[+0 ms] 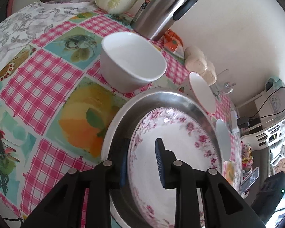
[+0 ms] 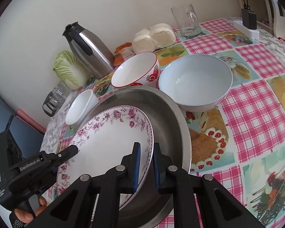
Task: Organize plates and bowls
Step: 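Lower the floral plate into the steel tray and open the right gripper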
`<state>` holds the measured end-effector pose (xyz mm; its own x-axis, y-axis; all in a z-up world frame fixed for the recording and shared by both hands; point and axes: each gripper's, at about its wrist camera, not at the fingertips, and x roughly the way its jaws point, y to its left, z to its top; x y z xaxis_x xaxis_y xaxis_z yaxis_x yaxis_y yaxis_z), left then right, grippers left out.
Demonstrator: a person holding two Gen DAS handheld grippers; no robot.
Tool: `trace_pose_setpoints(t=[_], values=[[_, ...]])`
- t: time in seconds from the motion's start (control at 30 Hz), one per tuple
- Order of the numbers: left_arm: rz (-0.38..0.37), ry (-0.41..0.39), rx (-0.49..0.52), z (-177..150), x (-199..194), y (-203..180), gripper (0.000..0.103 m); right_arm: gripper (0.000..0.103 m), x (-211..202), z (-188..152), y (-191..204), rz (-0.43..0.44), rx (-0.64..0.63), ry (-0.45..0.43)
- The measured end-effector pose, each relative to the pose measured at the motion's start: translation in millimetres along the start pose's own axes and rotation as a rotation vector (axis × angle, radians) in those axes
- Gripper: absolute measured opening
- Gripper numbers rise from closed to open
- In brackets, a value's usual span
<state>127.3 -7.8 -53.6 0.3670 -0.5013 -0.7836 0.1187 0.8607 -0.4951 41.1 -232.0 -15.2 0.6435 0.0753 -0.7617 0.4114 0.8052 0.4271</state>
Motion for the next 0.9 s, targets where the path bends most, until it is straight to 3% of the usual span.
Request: trace_pose_setpoints(t=[0.37, 0.5, 0.7, 0.9], values=[[0.024, 0.004, -0.001, 2, 2, -1, 0.031, 0.018, 4, -4, 19, -0.123, -0.126, -0.004], [0.064, -0.001, 0.043, 2, 4, -7, 0.031, 0.033, 4, -5, 26, -0.126, -0.161, -0.007], [0.106, -0.006, 0.101, 2, 8, -14, 0.031, 0.045, 4, -8, 33, -0.161, -0.199, -0.019], [0.112, -0.016, 0.089, 4, 7, -11, 0.031, 0.045, 3, -8, 32, -0.141, -0.194, -0.022]])
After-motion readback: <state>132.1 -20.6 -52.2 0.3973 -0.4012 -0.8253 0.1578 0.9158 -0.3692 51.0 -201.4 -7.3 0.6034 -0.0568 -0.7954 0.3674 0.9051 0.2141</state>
